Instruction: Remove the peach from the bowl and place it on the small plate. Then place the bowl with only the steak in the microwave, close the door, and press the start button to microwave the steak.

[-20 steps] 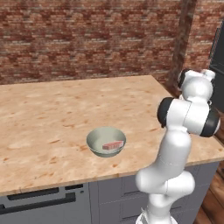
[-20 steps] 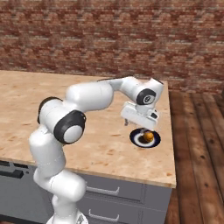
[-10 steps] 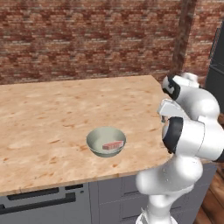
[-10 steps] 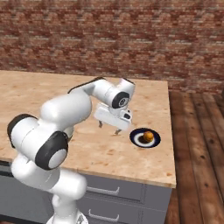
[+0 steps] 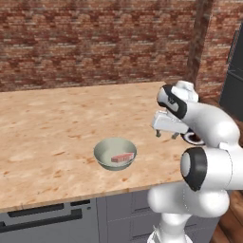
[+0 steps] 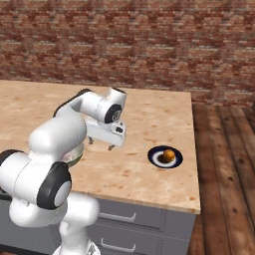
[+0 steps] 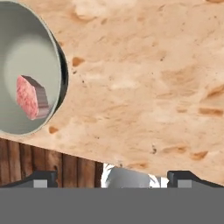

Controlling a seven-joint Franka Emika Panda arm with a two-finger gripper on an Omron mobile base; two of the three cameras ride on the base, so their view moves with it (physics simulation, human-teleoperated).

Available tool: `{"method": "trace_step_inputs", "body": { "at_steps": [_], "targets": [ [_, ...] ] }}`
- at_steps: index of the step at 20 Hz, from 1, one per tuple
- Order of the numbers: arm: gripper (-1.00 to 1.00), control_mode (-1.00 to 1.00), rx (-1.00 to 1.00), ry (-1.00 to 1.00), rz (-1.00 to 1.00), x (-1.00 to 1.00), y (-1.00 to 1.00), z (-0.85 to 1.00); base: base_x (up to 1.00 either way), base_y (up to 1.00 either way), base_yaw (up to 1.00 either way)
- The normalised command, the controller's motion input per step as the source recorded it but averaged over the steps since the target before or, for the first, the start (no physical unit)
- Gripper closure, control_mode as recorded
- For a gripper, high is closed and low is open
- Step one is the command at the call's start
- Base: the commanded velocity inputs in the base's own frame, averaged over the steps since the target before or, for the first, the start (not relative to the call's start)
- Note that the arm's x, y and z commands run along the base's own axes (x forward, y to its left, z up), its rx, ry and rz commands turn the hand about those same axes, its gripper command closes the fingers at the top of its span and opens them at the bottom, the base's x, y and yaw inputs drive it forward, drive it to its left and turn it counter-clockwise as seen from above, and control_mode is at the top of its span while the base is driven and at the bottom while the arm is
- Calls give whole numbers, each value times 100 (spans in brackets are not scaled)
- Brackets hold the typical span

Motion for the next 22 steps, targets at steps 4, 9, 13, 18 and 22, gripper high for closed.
{"method": "trace_step_inputs", "body": {
  "at_steps": [4,9,13,18,22],
  "targets": [
    [-100,-100,0,0,11,0,82,-22,0,0,0],
    [-100,-100,0,-1,12,3,73,-12,0,0,0],
    [-100,-100,0,0,12,6,61,-15,0,0,0],
    [-100,-100,0,0,3,34,7,-32,0,0,0],
    [-100,-100,0,0,2,25,0,-23,0,0,0]
  ]
}}
